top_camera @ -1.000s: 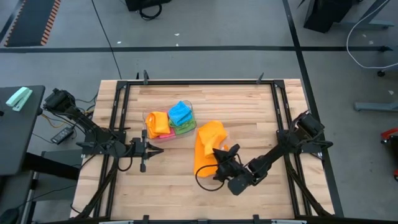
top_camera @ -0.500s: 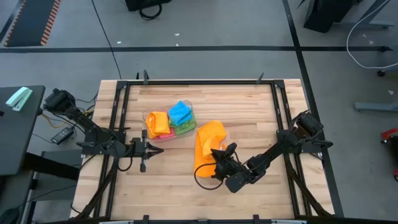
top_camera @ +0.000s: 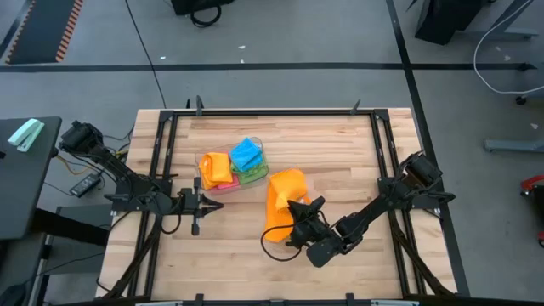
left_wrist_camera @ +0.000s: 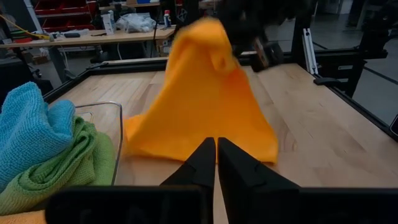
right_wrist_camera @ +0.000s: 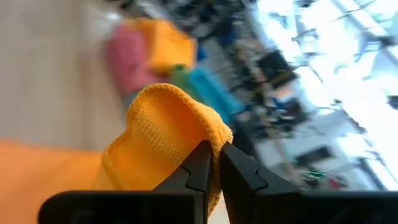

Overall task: Fold microfiber towels
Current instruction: Fold the yellow microfiber towel

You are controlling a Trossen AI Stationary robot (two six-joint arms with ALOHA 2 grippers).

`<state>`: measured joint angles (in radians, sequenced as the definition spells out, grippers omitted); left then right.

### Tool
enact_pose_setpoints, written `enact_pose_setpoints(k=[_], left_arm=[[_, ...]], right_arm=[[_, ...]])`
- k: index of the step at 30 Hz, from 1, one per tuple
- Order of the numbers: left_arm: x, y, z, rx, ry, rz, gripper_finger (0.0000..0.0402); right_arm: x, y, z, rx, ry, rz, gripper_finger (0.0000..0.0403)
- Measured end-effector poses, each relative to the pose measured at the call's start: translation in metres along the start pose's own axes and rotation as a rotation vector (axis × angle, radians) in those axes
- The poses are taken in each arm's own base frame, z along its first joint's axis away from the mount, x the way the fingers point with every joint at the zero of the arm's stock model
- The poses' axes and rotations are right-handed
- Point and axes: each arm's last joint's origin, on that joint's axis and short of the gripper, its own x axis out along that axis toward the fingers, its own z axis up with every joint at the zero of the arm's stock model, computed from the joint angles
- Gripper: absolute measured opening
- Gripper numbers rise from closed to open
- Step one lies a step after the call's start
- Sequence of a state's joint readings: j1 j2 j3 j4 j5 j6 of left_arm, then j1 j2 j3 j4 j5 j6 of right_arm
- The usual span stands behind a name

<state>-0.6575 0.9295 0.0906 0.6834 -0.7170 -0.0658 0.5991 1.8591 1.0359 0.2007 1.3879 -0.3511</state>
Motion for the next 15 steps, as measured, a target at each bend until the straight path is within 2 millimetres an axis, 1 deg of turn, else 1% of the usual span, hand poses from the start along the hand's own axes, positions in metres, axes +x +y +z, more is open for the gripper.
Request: enact_pose_setpoints(k=[4, 7, 9, 11, 15], left_arm=[[0.000, 0.000, 0.000, 0.000, 0.000, 0.000, 0.0023], [0.000, 0.000, 0.000, 0.000, 0.000, 0.000, 0.0028], [0.000, 0.000, 0.000, 0.000, 0.000, 0.000, 0.0032], [0.000, 0.000, 0.000, 0.000, 0.000, 0.000, 0.0035], [0.000, 0.000, 0.000, 0.003, 0.003, 0.000, 0.0035]], right_arm=[[0.002, -0.017, 0.024, -0.093, 0.072, -0.161, 0.0038], [0.006, -0.032, 0.044, -0.151, 0.093, -0.176, 0.0038], [0.007, -0.045, 0.058, -0.160, 0.101, -0.181, 0.0038], [0.005, -0.059, 0.067, -0.199, 0.106, -0.180, 0.0038], [0.000, -0.094, 0.080, -0.169, 0.102, -0.180, 0.0038]])
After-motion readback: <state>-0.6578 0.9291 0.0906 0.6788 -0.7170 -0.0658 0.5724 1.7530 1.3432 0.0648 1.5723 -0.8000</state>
